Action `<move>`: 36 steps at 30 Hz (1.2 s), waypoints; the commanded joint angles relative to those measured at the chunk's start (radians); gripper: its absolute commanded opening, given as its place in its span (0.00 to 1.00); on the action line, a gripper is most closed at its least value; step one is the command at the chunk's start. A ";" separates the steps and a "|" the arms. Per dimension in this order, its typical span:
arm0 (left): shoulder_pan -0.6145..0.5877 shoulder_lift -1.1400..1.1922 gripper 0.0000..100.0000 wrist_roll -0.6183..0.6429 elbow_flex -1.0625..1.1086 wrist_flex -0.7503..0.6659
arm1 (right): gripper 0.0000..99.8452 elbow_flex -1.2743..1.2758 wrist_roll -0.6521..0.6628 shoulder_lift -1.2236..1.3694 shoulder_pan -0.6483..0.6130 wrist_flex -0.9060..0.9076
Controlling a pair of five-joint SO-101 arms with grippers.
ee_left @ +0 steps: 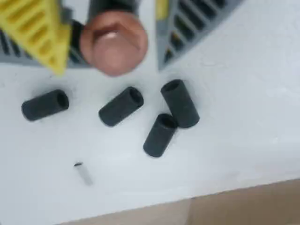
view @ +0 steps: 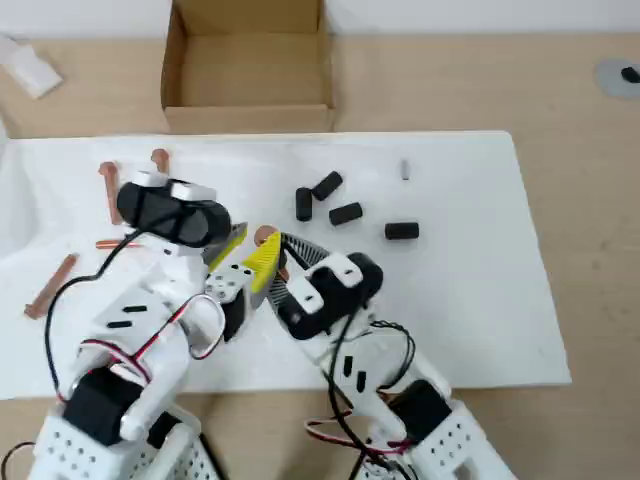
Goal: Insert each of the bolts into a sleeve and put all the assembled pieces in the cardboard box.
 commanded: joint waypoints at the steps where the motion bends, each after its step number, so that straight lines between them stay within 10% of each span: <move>1: -0.031 -0.001 0.16 0.029 -0.114 0.035 | 0.01 -0.005 0.003 -0.125 0.021 0.009; 18: -0.534 0.150 0.00 -0.046 -0.135 0.043 | 0.01 -0.124 0.003 -0.041 0.127 0.061; 36: -0.697 0.547 0.04 -0.046 -0.288 -0.031 | 0.01 -1.414 0.002 1.417 0.248 0.060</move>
